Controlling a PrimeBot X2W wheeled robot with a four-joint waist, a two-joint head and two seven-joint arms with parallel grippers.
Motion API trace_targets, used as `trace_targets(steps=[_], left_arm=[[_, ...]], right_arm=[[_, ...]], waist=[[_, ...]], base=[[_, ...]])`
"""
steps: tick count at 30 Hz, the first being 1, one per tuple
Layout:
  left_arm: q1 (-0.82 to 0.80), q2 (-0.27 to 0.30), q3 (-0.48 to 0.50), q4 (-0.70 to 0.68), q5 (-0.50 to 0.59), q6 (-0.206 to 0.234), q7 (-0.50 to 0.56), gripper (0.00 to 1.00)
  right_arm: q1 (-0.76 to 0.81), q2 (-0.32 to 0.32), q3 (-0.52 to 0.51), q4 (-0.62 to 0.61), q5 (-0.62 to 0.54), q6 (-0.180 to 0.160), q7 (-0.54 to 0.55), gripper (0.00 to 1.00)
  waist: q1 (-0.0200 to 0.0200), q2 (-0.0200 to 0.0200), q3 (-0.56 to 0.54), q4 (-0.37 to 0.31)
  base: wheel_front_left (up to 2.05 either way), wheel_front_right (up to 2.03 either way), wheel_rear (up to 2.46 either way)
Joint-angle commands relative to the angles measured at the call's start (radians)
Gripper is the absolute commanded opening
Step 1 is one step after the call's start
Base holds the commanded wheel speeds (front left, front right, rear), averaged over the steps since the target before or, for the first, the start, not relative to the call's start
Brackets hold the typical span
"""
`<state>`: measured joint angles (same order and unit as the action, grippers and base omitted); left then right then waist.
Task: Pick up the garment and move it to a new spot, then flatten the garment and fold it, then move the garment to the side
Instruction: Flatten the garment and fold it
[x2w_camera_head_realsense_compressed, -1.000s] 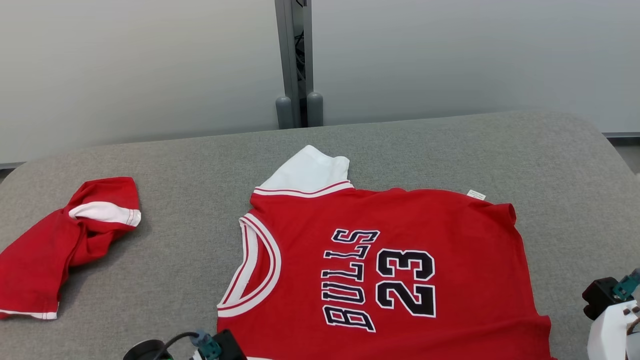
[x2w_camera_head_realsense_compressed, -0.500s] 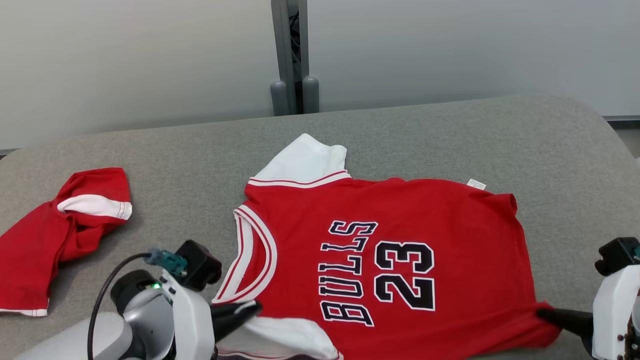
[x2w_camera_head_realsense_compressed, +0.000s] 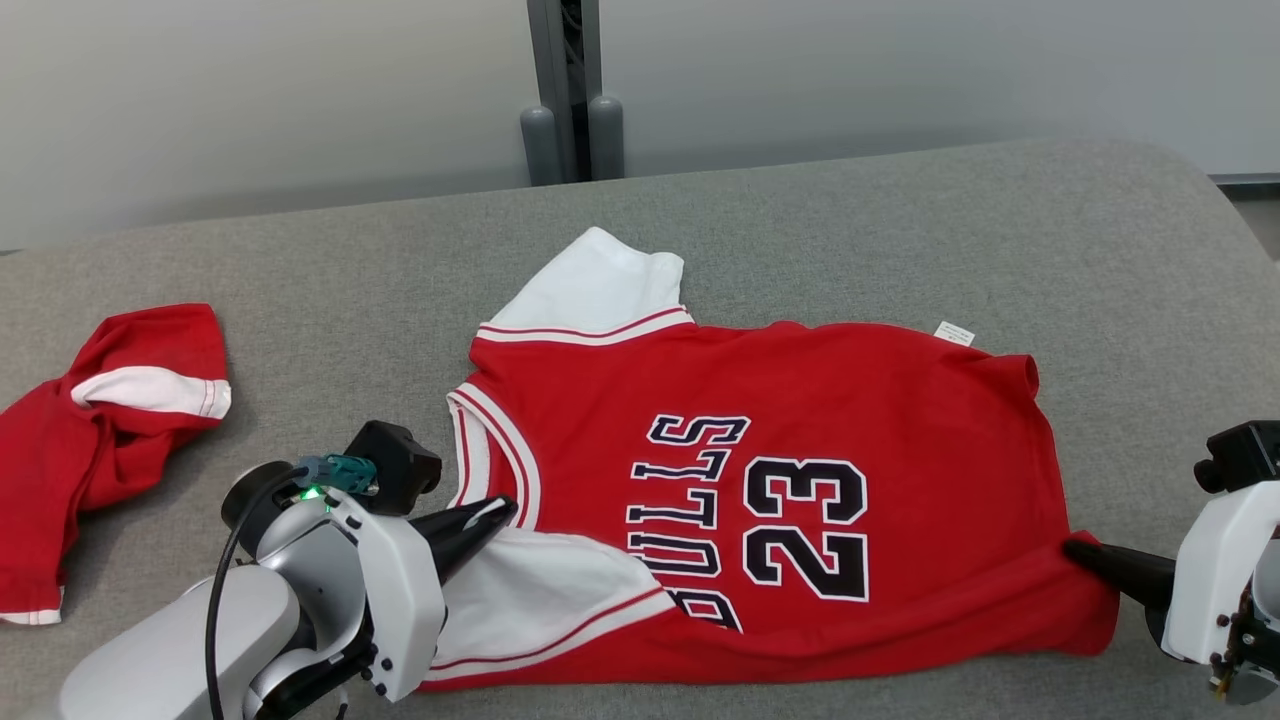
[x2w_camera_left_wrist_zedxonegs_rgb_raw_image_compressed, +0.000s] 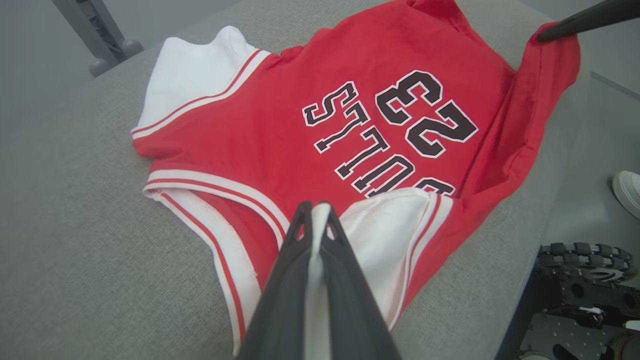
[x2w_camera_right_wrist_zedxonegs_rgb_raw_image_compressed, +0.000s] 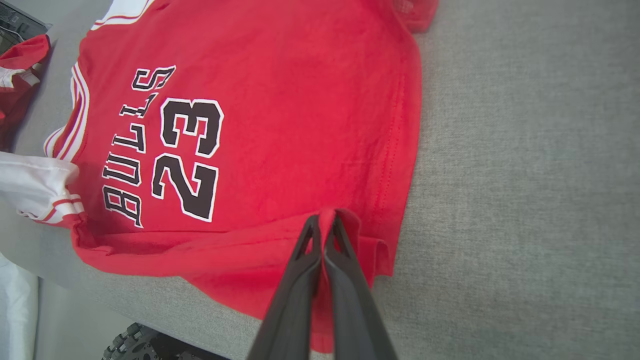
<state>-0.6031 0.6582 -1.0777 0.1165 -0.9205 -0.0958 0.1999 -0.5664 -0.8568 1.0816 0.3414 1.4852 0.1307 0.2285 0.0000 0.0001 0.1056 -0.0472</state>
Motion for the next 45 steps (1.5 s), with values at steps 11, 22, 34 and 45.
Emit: trace_targets(steps=[11, 22, 34, 45], left_arm=[[-0.071, -0.085, 0.034, 0.199, 0.084, 0.045, -0.14, 0.0], [-0.097, -0.122, 0.024, 0.309, 0.103, 0.042, -0.176, 0.0], [-0.088, -0.184, 0.012, 0.401, 0.118, 0.082, -0.205, 1.0], [-0.045, -0.195, 0.139, 0.364, 0.069, 0.205, -0.396, 1.0]], right_arm=[[-0.04, 0.028, -0.006, 0.048, -0.026, 0.0, -0.051, 0.0], [-0.059, 0.046, 0.0, 0.061, -0.052, 0.0, -0.121, 0.0], [-0.073, 0.081, 0.0, 0.145, -0.054, 0.0, -0.193, 1.0], [-0.081, 0.077, -0.028, 0.234, -0.149, 0.0, -0.405, 1.0]], waist=[[0.0, -0.0001, 0.058, -0.015], [0.0, -0.0001, 0.081, -0.017], [0.0, -0.0001, 0.083, -0.009], [0.0, -0.0001, 0.028, -0.012]], base=[[0.0, 0.0, 0.0], [0.0, 0.0, 0.0], [0.0, 0.0, 0.0], [0.0, 0.0, 0.0]])
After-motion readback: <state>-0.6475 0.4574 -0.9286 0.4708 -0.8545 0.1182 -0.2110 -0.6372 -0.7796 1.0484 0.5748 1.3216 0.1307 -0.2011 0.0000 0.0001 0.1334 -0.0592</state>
